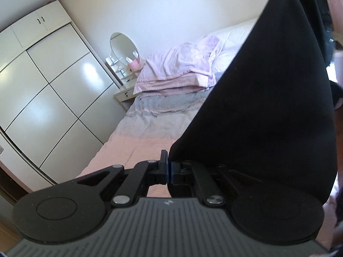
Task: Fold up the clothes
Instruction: 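Lift the black trousers off the pile with both grippers and swing them over the bed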
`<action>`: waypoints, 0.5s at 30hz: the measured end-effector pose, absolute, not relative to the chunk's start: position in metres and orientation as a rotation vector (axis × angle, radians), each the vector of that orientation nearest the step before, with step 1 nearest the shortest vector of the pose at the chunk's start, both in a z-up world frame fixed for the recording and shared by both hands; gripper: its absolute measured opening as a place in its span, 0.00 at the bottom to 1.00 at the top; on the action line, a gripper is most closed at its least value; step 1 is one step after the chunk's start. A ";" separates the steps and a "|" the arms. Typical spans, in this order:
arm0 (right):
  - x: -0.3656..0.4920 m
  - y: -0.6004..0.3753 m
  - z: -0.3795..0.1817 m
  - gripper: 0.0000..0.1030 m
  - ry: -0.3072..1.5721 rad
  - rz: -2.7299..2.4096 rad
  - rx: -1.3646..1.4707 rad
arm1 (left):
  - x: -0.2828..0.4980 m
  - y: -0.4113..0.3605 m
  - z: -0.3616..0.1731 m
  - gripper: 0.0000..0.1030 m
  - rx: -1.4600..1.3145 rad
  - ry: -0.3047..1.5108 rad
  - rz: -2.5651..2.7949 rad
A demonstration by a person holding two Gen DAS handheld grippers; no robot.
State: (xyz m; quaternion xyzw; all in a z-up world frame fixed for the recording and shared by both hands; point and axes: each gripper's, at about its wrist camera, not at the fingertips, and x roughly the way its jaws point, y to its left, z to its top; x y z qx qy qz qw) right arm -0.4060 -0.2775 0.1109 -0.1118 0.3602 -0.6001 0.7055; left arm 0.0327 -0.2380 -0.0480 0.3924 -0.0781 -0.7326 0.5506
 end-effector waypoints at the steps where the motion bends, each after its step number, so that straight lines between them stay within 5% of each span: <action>1: -0.406 -0.294 0.107 0.02 0.811 -1.319 -0.230 | 0.032 -0.254 -0.049 0.03 0.951 -0.184 -1.727; 6: -0.406 -0.412 0.053 0.02 0.925 -1.186 -0.145 | 0.021 -0.351 -0.093 0.03 1.104 -0.128 -1.678; 15: -0.376 -0.668 -0.127 0.02 1.099 -0.874 0.031 | 0.004 -0.532 -0.227 0.05 1.368 0.056 -1.462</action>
